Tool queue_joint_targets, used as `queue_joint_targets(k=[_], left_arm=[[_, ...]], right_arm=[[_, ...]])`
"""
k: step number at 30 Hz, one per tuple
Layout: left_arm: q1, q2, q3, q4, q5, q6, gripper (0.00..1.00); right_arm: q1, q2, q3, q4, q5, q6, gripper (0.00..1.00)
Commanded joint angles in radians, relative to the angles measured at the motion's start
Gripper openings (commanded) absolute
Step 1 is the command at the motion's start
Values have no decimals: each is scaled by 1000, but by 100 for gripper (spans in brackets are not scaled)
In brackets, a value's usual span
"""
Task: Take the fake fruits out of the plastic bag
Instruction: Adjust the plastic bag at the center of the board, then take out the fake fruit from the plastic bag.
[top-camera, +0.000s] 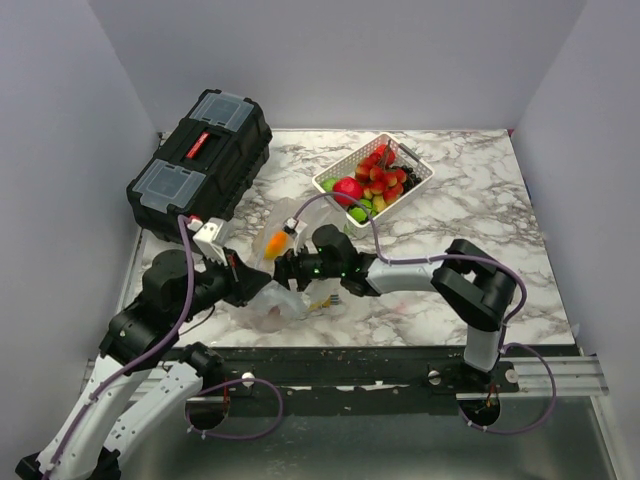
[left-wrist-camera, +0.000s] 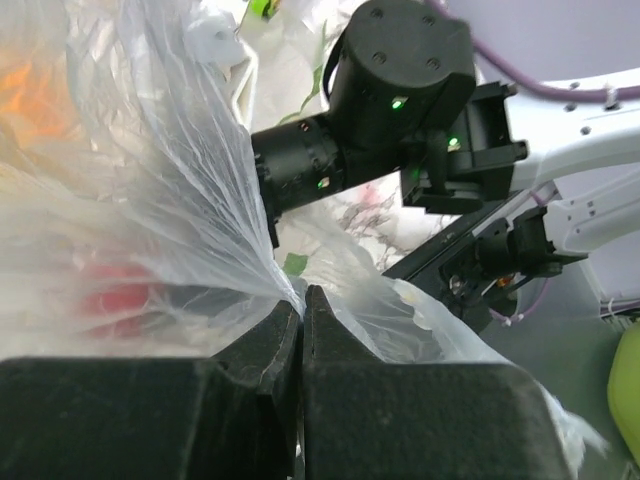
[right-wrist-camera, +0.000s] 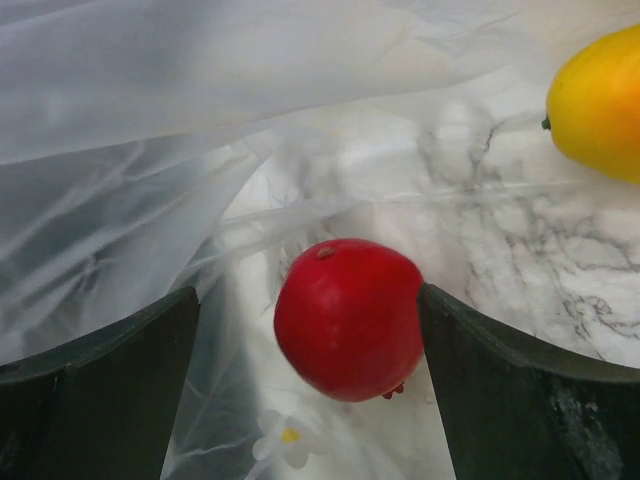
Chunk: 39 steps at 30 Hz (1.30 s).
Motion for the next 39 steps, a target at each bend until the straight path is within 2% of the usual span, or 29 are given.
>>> queue_joint_targets(k=[1,9,18,19,22,30,39], left_arm=[[1,-41,-53,-87,-40,6,0],[2,-42,-49,-134,-47,12,0],[2,-56,-19,-246,-58,20,0],[2,-59,-17,-259,-61,20,0],[2,-71,-17,-305,-79,14,0],[3,-106,-49,-388,-121,-12,0],[2,-125,-106,-373,-117,-31,0]], right_arm=[[18,22,6,-18,6,-75,92],[80,91,79,-129,147,-197,96],[132,127,89,-195,294,-228,94],[132,128,89,-200,308,-223,92],[132,117,79,-178,316,-210,77],[131,56,69,-95,288,-184,47],[132,-33,37,-71,318,-185,29]])
